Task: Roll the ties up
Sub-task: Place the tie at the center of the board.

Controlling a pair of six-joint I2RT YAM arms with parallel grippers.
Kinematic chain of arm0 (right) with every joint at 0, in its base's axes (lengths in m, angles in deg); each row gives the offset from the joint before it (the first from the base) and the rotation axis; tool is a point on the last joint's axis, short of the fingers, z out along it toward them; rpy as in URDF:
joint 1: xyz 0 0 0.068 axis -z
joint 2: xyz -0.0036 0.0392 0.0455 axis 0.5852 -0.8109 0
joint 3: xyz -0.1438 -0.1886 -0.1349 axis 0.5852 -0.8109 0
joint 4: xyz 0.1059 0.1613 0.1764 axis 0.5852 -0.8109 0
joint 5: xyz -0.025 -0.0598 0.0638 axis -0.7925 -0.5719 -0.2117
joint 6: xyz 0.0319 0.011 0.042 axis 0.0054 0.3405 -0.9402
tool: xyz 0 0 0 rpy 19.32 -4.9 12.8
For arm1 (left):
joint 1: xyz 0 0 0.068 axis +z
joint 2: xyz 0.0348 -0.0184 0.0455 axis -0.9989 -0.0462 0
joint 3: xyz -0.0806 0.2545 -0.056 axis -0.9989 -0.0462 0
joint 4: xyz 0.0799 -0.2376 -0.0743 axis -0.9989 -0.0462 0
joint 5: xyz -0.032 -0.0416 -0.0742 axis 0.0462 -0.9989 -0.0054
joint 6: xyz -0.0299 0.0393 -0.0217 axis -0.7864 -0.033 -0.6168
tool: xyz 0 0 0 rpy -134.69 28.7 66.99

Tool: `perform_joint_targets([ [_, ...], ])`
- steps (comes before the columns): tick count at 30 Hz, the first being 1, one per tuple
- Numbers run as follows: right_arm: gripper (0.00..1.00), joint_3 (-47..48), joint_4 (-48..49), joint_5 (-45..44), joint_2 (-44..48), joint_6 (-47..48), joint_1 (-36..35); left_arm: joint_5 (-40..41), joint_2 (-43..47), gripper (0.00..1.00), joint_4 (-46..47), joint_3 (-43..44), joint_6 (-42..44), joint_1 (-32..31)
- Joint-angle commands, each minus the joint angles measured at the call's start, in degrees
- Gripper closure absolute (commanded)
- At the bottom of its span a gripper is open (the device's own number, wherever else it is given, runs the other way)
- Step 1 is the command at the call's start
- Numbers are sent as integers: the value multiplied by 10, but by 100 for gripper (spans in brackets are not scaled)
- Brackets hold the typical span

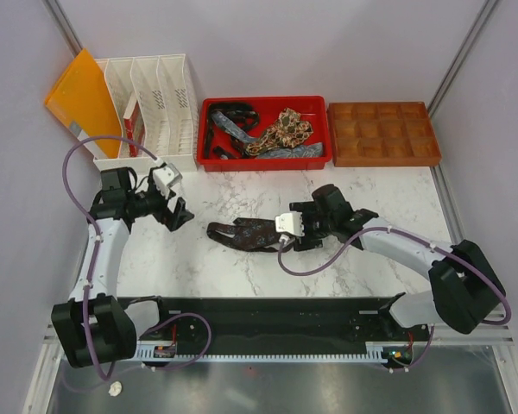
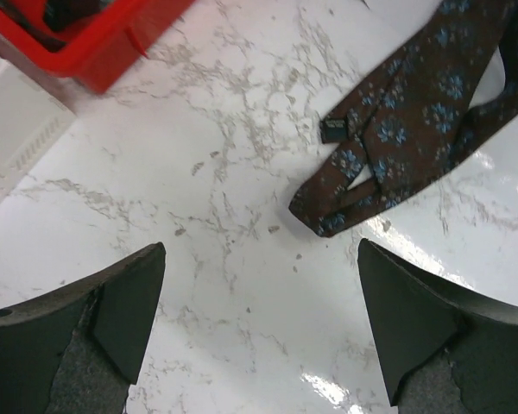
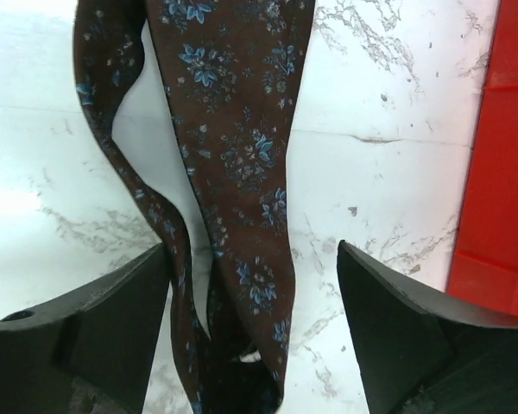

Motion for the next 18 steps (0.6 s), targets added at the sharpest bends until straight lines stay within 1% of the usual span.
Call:
perform_joint_targets([
  [1, 15, 121, -118, 32, 27, 6, 2, -21, -19, 1, -82, -17, 223, -28],
  [2, 15, 142, -130, 38, 18, -40, 1, -5, -24, 1, -87, -30, 256, -54],
  [3, 15, 163, -138, 53, 8, -78, 2, 1, -27, 2, -86, -36, 272, -67],
  [4, 15, 203, -148, 64, -17, -112, 1, 9, -38, 3, -86, -43, 288, -89],
  [5, 15, 221, -154, 79, -32, -171, 1, 11, -46, 4, -77, -52, 309, -97],
  [6, 14, 255, -163, 107, -48, -191, 1, 11, -55, 5, -70, -55, 313, -97],
  [7, 13, 266, -172, 118, -79, -206, 1, 8, -74, 6, -62, -56, 311, -124],
  [8, 11, 275, -170, 124, -93, -234, 1, 5, -87, 6, -45, -56, 314, -127],
  [9, 5, 289, -167, 130, -121, -241, 1, 3, -98, 7, -37, -54, 317, -129],
  [10, 2, 295, -161, 129, -135, -250, 0, -1, -121, 8, -27, -53, 322, -133],
  [13, 2, 335, -152, 123, -198, -283, 0, 2, -162, 9, 14, -47, 330, -137],
  [18, 3, 396, -150, 119, -286, -308, -1, 17, -209, 11, 38, -40, 367, -155],
])
